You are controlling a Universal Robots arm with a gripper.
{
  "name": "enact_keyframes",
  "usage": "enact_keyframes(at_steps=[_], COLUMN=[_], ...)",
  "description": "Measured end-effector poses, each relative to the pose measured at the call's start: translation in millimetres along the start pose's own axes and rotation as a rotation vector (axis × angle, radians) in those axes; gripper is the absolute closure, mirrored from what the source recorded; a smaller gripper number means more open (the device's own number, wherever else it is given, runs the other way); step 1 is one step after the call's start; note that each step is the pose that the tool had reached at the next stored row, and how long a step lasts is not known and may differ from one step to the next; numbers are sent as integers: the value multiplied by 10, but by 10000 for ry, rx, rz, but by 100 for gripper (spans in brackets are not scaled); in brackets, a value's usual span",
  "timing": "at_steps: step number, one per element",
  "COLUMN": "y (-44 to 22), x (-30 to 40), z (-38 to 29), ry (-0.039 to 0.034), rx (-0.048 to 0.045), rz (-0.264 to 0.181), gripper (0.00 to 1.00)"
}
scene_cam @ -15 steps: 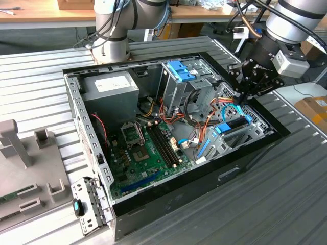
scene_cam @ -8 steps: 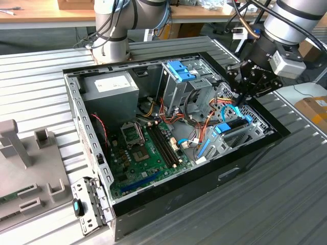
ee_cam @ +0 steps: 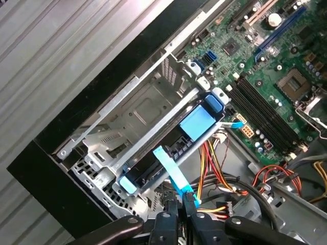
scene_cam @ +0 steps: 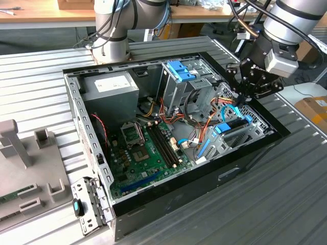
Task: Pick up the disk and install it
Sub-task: 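Insert the disk into the insertion slot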
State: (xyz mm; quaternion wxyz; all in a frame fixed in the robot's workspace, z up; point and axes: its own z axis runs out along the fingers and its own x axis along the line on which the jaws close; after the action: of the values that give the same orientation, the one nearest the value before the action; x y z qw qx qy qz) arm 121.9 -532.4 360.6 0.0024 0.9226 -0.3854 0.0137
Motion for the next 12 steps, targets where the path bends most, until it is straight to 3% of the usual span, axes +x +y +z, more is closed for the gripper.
enact_keyframes(at_steps=[7, 10, 12], y=[0, 1, 4], x=[0, -1, -8], z=[1, -2, -59], ry=[280, 326, 383], rx=[-251, -272, -220], rz=[697, 823, 850], gripper=[84, 84, 84])
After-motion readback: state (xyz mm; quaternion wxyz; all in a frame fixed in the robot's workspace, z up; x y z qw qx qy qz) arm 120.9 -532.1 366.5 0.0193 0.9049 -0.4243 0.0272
